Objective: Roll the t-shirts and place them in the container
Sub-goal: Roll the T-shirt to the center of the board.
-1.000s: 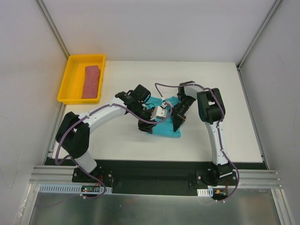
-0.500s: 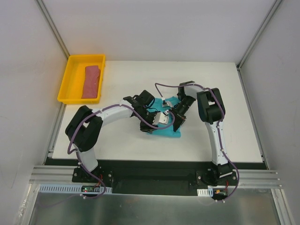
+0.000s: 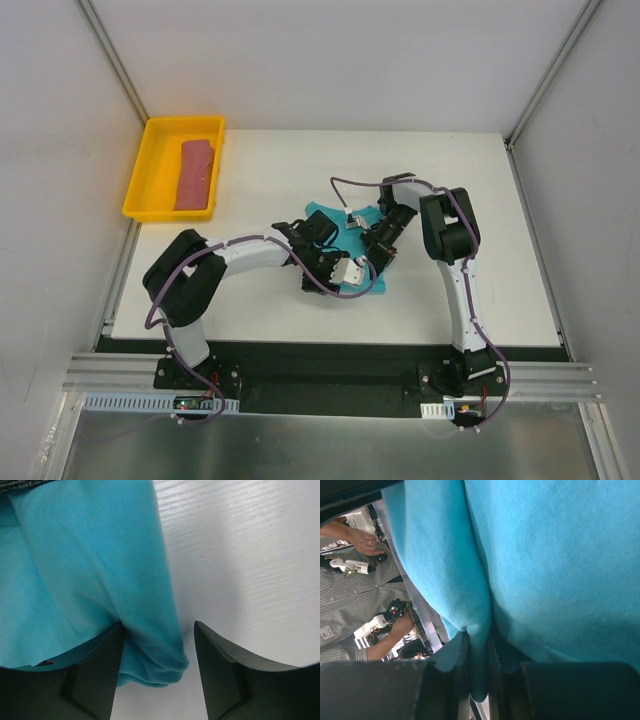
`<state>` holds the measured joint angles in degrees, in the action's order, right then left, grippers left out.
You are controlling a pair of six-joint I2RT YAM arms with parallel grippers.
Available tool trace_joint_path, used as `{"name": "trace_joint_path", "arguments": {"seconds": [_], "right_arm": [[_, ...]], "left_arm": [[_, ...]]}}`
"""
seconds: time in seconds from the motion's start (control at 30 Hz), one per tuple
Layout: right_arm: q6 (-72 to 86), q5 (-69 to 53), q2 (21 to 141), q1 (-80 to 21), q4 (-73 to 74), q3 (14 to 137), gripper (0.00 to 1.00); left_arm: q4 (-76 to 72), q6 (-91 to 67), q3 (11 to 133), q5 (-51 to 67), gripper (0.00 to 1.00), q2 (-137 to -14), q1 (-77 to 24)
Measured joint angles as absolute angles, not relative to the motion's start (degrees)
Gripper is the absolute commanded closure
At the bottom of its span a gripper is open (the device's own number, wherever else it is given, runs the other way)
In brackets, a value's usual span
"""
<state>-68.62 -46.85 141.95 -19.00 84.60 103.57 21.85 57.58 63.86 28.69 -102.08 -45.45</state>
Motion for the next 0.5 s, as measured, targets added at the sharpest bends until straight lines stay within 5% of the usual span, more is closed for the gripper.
{"name": "trace_joint_path", "arguments": {"seconds": [0.27,0.4,0.5], "right_arm": [[-68.62,-46.94,141.95,-18.98,84.60,103.57,0.94],[-68.62,-47.00,141.95,-18.94,84.58,103.57,0.92],[-68.62,-47.20,141.95,-18.90,84.49,103.57,0.86]], "left_arm": [[13.69,58.37,59.59,19.14,0.51,-101.27,-48.14],[10.17,59.02,57.60,15.38,0.83,-100.95,-48.45],[7.70,59.81,56.16,13.37,0.97,-100.75,-48.69]]}}
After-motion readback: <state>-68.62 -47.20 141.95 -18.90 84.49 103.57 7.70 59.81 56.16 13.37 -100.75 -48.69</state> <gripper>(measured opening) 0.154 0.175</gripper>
